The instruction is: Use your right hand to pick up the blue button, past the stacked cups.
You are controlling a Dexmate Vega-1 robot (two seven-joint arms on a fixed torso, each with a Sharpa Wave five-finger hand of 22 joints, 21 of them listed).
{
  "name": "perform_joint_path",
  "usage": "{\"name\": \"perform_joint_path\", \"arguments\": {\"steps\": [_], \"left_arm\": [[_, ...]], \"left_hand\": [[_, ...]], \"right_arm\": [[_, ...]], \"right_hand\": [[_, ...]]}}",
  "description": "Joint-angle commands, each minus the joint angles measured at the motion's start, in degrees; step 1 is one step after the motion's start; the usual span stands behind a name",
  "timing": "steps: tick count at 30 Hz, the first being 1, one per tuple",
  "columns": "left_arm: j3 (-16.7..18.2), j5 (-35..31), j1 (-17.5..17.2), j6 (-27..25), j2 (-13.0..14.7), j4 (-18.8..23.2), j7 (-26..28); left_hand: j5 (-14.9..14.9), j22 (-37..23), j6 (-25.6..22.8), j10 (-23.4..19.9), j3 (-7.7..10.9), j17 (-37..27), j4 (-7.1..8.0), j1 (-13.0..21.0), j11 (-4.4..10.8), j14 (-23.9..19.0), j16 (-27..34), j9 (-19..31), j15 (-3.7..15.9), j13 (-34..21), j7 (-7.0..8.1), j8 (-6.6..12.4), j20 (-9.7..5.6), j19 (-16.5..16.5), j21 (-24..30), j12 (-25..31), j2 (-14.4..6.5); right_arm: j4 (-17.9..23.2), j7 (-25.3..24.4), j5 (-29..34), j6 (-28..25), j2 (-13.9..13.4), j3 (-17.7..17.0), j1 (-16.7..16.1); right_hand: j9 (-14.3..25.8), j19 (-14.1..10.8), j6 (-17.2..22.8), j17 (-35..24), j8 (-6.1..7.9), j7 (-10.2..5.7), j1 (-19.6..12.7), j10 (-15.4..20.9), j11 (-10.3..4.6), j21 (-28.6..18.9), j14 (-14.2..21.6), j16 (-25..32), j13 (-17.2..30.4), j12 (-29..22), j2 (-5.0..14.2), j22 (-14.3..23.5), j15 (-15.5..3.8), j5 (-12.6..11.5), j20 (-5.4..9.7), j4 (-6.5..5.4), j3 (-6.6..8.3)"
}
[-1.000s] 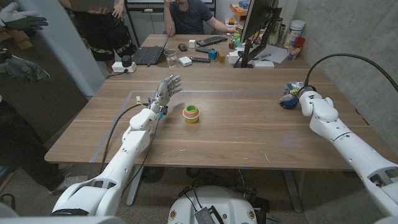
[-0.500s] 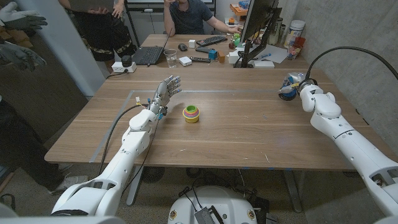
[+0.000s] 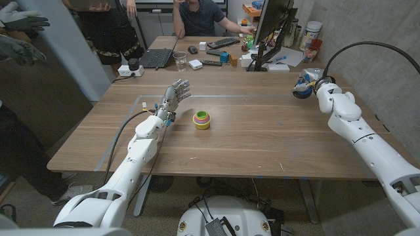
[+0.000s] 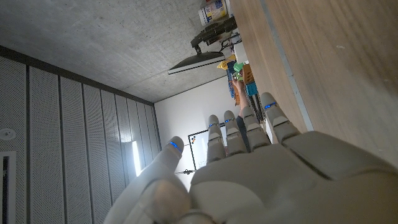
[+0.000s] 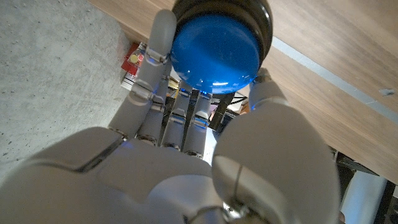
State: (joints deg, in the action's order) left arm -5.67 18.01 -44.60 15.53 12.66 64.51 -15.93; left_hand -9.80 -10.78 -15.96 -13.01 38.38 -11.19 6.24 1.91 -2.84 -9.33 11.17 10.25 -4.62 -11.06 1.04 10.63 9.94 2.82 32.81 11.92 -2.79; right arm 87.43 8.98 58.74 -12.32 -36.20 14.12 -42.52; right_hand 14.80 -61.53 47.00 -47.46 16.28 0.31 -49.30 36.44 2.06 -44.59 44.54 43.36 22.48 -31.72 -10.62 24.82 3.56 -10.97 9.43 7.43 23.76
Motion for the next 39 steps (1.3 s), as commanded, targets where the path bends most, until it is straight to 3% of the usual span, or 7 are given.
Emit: {"name": "perform_joint_path", "arguments": {"steps": [1, 25, 39], "left_arm": [[0.2, 0.3, -0.3, 0.0, 0.2, 0.2, -0.3], [-0.1, 0.3, -0.5, -0.1, 0.3, 0.7, -0.4], [0.0, 0.1, -0.4, 0.2, 0.2, 0.5, -0.1]], "left_hand": [[0.1, -0.2, 0.3, 0.0, -0.31, -0.1, -0.17, -0.4, 0.08, 0.1, 0.0, 0.3, -0.08, -0.2, -0.01, 0.12, 0.11, -0.2, -0.1, 0.0, 0.0], [0.1, -0.2, 0.2, 0.1, -0.54, 0.0, -0.02, -0.4, 0.06, 0.2, 0.1, 0.3, -0.11, -0.2, -0.07, 0.15, 0.15, -0.1, -0.3, 0.0, 0.0], [0.1, -0.2, 0.2, 0.0, -0.65, 0.0, 0.02, -0.4, 0.04, 0.3, 0.1, 0.3, -0.08, -0.2, 0.06, 0.17, 0.17, 0.0, -0.4, 0.1, 0.0]], "right_arm": [[2.9, -1.5, -0.1, 1.1, 0.5, -1.8, -0.5], [7.8, -4.9, -1.1, 3.7, 1.6, -6.2, -1.7], [8.1, -8.1, -1.1, 6.2, 2.3, -7.2, -1.5]], "right_hand": [[0.3, 1.6, 0.8, -0.3, 0.13, -0.12, -21.8, 0.6, -0.29, -0.7, 9.4, -0.3, 0.3, -0.4, 20.93, 0.1, -16.22, 0.0, 3.33, 1.03, 1.51], [0.8, 1.9, 1.2, -1.4, -0.10, 0.05, -23.1, 1.2, -0.33, -2.6, 10.8, -1.2, 1.2, -0.8, 21.00, 0.3, -16.21, 0.2, 3.35, 0.77, 2.05], [1.2, 2.1, 1.6, -2.2, -0.14, 0.08, -23.7, 1.7, -0.21, -3.8, 11.7, -1.5, 1.7, -1.1, 21.03, 0.5, -16.19, 0.3, 3.33, 0.54, 2.30]]}}
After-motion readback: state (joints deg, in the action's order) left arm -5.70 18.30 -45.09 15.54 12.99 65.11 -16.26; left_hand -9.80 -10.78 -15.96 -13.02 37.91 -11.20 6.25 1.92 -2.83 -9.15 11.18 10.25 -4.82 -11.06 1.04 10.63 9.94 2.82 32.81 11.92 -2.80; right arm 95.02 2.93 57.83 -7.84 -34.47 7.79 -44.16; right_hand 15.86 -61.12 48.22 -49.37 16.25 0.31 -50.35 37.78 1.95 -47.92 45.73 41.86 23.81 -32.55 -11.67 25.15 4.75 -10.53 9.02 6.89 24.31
